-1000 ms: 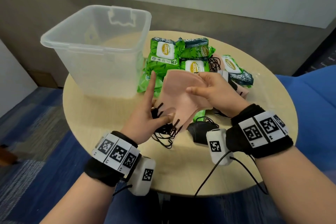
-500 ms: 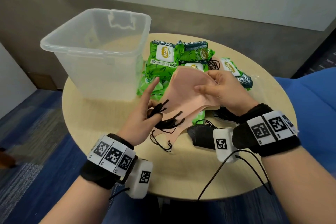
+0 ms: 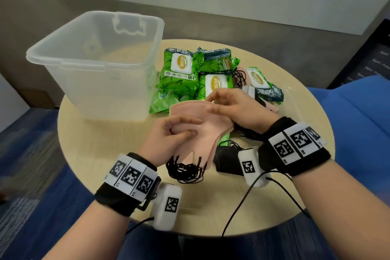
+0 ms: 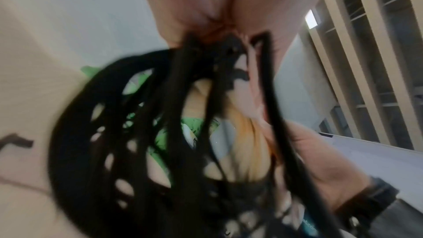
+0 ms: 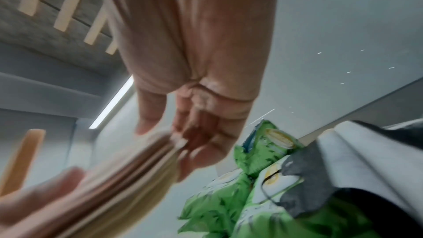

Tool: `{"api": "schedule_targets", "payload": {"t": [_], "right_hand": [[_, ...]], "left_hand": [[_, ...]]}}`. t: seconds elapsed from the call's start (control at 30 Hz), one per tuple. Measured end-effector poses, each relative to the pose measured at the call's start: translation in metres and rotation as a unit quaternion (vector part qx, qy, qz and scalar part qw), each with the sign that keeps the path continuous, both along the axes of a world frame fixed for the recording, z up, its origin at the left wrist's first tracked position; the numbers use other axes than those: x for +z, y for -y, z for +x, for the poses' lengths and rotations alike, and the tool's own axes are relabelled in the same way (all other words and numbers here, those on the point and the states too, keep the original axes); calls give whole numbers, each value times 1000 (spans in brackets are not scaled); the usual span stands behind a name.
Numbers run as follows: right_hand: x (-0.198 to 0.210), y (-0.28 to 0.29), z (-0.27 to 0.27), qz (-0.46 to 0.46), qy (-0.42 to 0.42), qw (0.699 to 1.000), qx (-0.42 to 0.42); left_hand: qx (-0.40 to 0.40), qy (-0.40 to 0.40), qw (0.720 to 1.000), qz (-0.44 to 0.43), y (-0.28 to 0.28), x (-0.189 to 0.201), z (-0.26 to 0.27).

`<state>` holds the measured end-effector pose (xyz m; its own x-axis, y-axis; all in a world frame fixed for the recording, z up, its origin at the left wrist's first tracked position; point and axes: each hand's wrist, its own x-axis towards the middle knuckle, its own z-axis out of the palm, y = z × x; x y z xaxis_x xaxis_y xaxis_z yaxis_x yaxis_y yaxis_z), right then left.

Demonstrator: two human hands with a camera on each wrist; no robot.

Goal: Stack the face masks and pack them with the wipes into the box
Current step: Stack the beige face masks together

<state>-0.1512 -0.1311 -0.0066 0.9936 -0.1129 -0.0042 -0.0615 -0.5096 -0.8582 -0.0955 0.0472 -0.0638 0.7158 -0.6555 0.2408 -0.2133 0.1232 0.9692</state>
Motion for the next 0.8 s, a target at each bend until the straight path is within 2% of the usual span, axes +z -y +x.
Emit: {"api": "schedule_targets", "payload": {"t": [0.07,0.1,0.17,0.2,0.23,0.3,0.4,0.5,0.6,0.7,0.8], "right_hand": [[-5,27,2,-33,31,990,-133],[-8,46,3,-92,41,970,-222],[-15,86,2,-220,-2,900,-376],[-20,103,0,-260,-58,875,-404],[-26,114,0,-286,-128,863,-397],[-37,124,0,-327,-238,851,-335],[-47,125,3,-318,-251,858,-315],[-54,127,4,-198,-208,891,-351],[-52,126,0,-101,-149,906,-383],[-36,120,-3,-91,-59,913,-393],[-18,110,-4,-129,19,922,-364]], "left_hand": [[39,-33,999,1,-2,-4,4],[60,-36,998,4,-4,-6,6],[94,-39,995,5,-7,-9,11],[105,-44,993,3,-9,-10,13],[112,-49,992,1,-9,-11,14],[120,-50,992,2,-8,-11,15],[121,-48,991,-7,-4,-8,15],[121,-48,991,-15,-3,-6,15],[127,-52,990,-22,-3,-5,15],[132,-59,989,-25,-2,-6,15],[133,-71,988,-24,-1,-6,13]]}}
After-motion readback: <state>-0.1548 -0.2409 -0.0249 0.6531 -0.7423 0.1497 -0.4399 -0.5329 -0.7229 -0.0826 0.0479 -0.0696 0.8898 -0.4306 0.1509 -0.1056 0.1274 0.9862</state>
